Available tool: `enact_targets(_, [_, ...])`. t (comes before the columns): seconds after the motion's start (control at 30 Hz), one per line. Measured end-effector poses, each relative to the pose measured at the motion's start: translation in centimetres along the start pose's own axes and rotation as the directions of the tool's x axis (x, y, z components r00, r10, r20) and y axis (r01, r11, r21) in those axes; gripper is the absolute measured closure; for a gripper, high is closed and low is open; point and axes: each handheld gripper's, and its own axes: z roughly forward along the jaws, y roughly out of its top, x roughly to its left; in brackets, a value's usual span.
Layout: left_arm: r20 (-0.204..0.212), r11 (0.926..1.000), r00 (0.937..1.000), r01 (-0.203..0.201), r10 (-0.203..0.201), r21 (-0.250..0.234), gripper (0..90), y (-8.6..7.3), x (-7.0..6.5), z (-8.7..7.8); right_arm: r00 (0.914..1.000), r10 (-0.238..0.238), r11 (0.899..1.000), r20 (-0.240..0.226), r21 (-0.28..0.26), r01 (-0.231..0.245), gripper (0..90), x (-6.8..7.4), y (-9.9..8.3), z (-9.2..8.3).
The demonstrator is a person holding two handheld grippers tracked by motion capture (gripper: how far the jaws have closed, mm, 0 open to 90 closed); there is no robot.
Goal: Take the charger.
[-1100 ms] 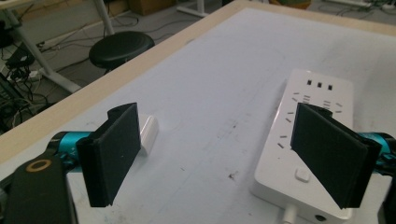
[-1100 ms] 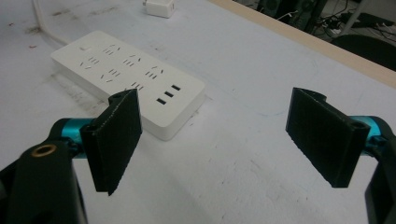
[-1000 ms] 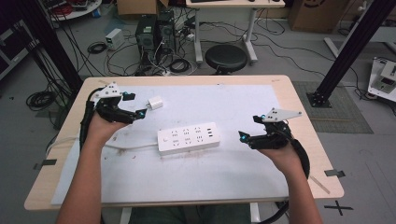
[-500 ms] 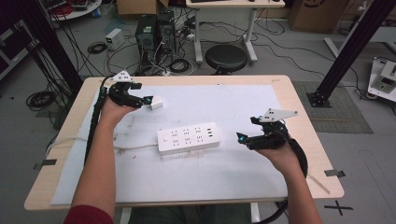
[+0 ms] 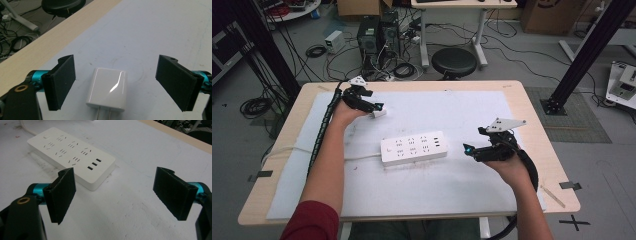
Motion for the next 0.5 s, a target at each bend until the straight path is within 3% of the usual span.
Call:
enact_targets(0.13, [0.008, 0.9989, 0.9999, -0.011, 0.01, 0.045, 16.3, -1.0, 0.2, 1.4, 1.0, 0.005, 1.0, -0.001, 0.006, -0.005, 18.7, 0.2, 0.0, 0.2])
enact_targets(0.43, [0.017, 0.9964, 0.9998, -0.011, 0.01, 0.084, 16.3, -1.9, 0.2, 2.9, 1.0, -0.004, 1.0, 0.004, 0.009, 0.004, 18.7, 0.3, 0.2, 0.3])
enact_targets(0.5, [0.019, 0.996, 0.9998, -0.009, 0.008, 0.089, 20.4, -2.0, 0.3, 2.9, 1.0, -0.001, 1.0, 0.006, 0.012, 0.001, 18.7, 0.3, 0.2, 0.2])
